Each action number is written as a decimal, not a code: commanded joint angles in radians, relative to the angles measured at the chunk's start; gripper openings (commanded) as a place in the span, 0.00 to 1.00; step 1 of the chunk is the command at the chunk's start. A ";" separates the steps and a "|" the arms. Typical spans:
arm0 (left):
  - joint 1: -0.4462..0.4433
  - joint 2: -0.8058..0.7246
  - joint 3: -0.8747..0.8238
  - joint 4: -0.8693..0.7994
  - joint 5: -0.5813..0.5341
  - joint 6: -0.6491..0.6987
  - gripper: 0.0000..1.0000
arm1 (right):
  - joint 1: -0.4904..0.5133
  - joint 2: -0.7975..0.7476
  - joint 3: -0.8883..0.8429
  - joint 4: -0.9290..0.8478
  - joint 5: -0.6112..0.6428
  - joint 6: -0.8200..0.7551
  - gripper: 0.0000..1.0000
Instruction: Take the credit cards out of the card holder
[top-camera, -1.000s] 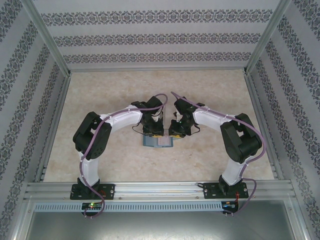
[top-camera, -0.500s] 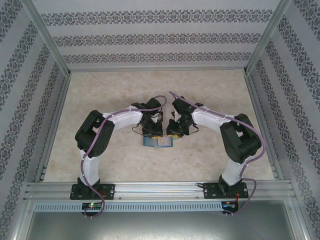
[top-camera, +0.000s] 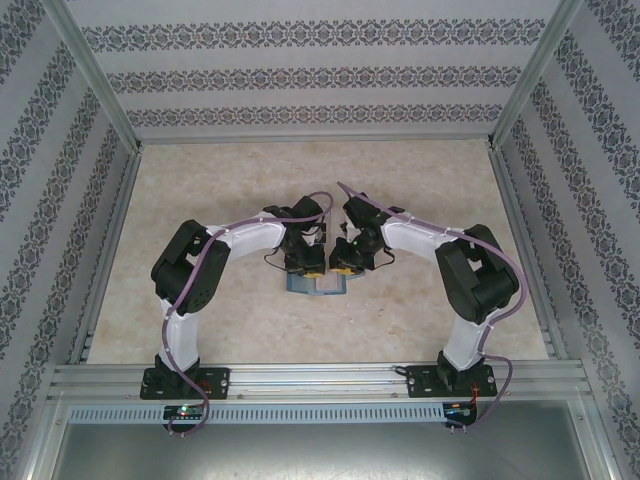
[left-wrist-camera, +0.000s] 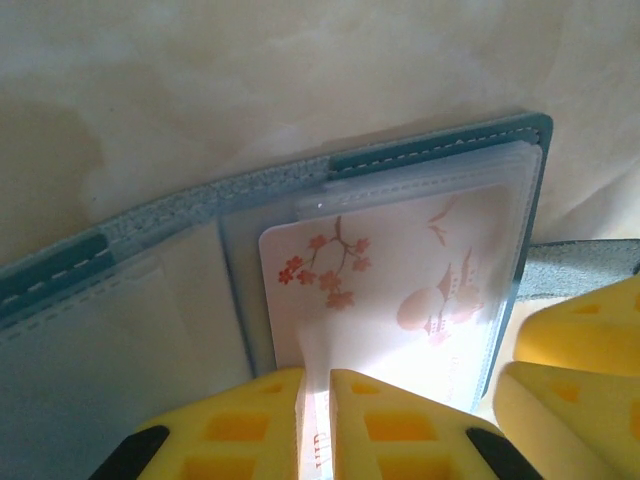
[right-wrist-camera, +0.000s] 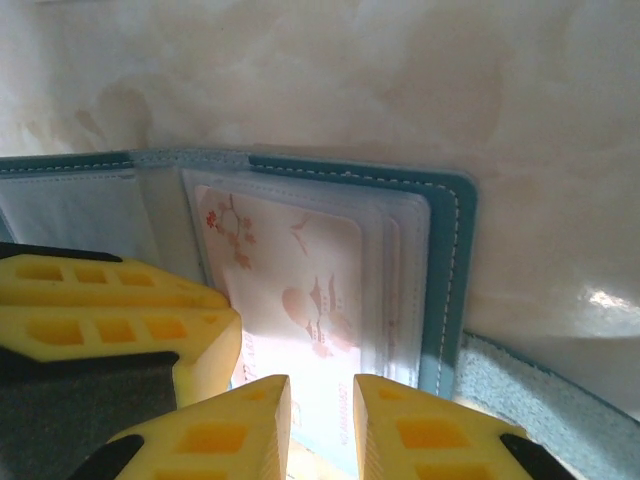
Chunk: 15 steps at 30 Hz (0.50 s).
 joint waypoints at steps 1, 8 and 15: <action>0.012 0.021 0.014 -0.033 -0.013 0.017 0.15 | 0.016 0.026 0.016 0.018 -0.024 0.014 0.24; 0.013 0.013 0.017 -0.052 -0.024 0.026 0.15 | 0.014 0.046 0.007 -0.001 0.015 0.000 0.24; 0.013 0.001 0.029 -0.098 -0.067 0.044 0.16 | 0.014 0.046 0.012 -0.045 0.072 -0.020 0.24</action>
